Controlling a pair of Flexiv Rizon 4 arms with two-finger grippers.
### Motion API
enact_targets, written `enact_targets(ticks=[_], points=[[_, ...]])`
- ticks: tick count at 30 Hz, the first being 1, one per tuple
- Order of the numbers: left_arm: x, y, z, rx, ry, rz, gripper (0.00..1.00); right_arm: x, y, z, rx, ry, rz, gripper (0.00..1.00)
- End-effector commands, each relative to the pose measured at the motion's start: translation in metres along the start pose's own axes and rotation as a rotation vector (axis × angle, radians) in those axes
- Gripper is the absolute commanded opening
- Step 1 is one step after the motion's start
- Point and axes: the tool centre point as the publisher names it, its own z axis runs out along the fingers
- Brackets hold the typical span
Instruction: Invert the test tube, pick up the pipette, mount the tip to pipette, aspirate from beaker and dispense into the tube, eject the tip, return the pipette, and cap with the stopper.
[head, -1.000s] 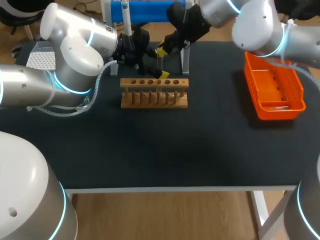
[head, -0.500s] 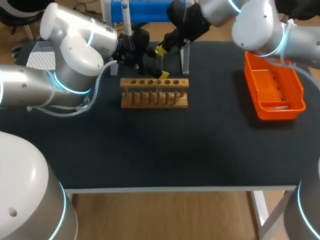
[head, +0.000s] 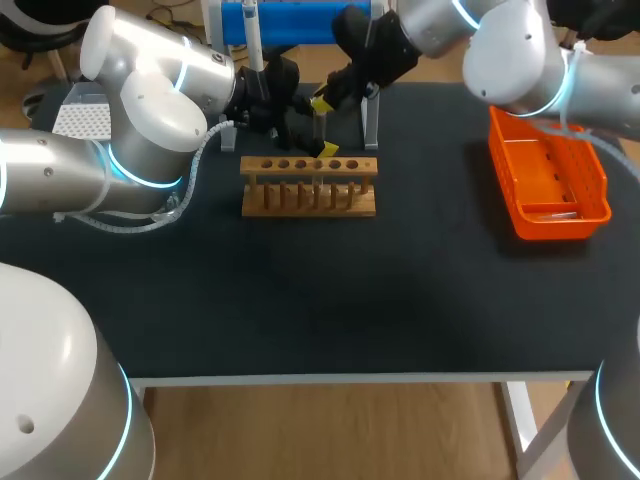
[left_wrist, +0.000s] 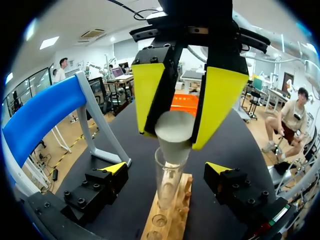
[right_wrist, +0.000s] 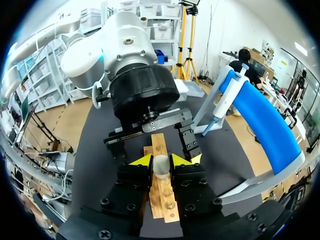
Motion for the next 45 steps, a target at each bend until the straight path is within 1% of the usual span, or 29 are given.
enact_targets(ticks=[1, 5, 19, 24, 37, 45], points=[[-0.001, 0.000, 0.000, -0.003, 0.003, -0.001, 1.00, 0.001, -0.003, 0.002, 0.011, 0.000, 0.004, 0.00], [-0.001, 0.000, 0.000, -0.003, 0.003, -0.001, 1.00, 0.000, -0.003, 0.003, 0.011, 0.001, 0.005, 0.00], [-0.001, 0.000, 0.000, -0.003, 0.003, -0.001, 1.00, -0.002, 0.007, -0.005, -0.004, -0.012, 0.004, 0.00], [-0.001, 0.000, 0.000, -0.003, 0.003, -0.001, 1.00, -0.001, 0.007, -0.004, -0.004, -0.010, 0.008, 0.00], [-0.001, 0.000, 0.000, -0.003, 0.003, -0.001, 1.00, 0.000, -0.003, 0.001, 0.020, -0.008, 0.011, 0.00], [-0.001, 0.000, 0.000, -0.003, 0.003, -0.001, 1.00, -0.001, 0.000, -0.002, 0.014, -0.008, 0.011, 0.00]])
